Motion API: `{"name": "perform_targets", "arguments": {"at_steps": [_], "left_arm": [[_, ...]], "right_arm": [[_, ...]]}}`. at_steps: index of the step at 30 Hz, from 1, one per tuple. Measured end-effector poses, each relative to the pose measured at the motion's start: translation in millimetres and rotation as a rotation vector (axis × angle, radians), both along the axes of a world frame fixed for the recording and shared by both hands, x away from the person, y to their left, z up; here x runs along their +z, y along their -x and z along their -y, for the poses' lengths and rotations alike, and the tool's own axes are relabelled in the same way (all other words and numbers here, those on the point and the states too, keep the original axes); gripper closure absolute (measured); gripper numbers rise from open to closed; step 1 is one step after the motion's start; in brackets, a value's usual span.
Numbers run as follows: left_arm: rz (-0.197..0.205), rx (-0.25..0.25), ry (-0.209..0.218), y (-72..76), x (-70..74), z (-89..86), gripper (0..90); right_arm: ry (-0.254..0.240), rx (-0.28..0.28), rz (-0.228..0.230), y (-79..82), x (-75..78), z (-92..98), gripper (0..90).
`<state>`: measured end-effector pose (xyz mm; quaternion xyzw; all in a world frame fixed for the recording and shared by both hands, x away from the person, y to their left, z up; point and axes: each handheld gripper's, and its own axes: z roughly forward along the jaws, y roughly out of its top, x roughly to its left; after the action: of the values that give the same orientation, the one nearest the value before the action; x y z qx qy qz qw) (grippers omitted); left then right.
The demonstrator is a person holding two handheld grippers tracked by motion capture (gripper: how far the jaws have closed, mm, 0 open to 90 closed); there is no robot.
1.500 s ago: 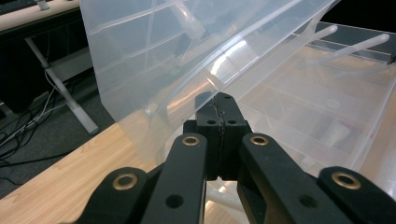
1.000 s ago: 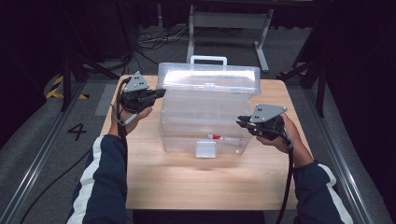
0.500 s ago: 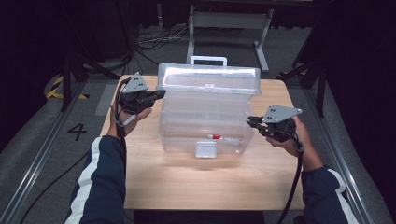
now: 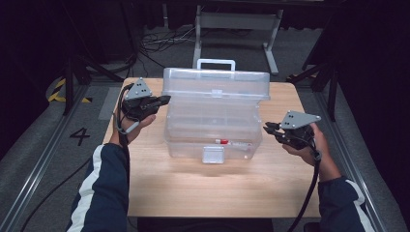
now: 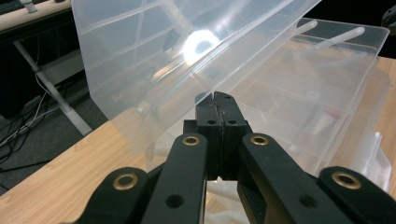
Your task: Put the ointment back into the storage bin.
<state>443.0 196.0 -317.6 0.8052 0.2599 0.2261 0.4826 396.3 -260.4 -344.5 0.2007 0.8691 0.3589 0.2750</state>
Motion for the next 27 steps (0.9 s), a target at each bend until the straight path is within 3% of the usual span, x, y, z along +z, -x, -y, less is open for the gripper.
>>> {"name": "perform_targets", "arguments": {"at_steps": [7,17,27], "left_arm": [[0.009,-0.003,-0.022,2.3,-1.2,1.7,90.0],[-0.001,-0.022,-0.004,5.3,-8.6,1.1,90.0],[0.004,-0.018,-0.019,16.0,-12.0,1.7,90.0]], "right_arm": [[0.000,-0.006,-0.001,1.1,-3.1,3.0,81.0],[-0.001,-0.025,-0.016,-0.4,-7.7,6.8,80.1],[-0.004,-0.036,-0.016,-1.4,-8.1,9.0,80.0]]}}
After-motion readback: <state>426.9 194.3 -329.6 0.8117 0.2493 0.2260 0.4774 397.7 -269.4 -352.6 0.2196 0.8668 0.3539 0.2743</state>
